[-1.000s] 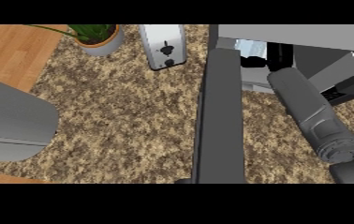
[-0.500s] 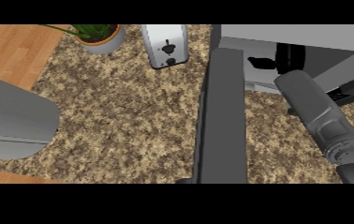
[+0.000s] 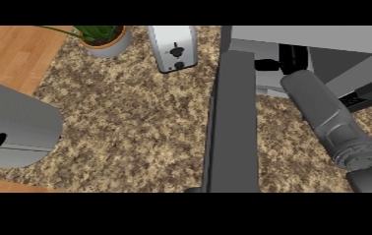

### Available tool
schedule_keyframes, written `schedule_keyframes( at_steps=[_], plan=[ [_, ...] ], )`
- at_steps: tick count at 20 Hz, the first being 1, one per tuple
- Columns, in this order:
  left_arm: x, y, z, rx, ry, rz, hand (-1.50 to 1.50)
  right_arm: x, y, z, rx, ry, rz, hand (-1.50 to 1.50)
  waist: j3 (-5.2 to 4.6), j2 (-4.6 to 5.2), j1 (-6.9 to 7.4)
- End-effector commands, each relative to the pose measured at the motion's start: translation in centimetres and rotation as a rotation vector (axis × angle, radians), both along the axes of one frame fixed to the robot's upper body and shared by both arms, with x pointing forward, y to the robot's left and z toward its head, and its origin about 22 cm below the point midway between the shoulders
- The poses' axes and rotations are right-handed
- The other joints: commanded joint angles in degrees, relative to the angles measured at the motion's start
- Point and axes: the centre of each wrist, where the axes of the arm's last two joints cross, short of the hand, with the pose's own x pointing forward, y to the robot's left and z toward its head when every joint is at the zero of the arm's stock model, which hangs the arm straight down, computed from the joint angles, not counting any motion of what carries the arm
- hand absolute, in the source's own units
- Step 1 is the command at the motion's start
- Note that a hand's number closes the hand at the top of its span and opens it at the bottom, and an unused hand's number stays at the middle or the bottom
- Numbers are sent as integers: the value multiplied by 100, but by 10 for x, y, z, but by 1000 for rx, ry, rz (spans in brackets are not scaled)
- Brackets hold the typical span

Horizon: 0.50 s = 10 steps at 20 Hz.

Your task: Pick up the milk, place it into the microwave and close the microwave

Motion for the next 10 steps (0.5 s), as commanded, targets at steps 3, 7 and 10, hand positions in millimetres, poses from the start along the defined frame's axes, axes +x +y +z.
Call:
schedule_keyframes(
  at_steps=[3,7,10],
  plan=[
    [8,-7,-6,-6,11,-72,-150,3,10,4,159,29,119,-150,-2,-52,-112],
    [8,-13,-7,-1,18,-150,-150,-4,7,-9,267,38,181,-150,-3,-111,-214],
    [19,-22,-8,-1,1,-166,-150,-6,11,-14,362,39,223,-150,-7,-121,-295]
  ],
)
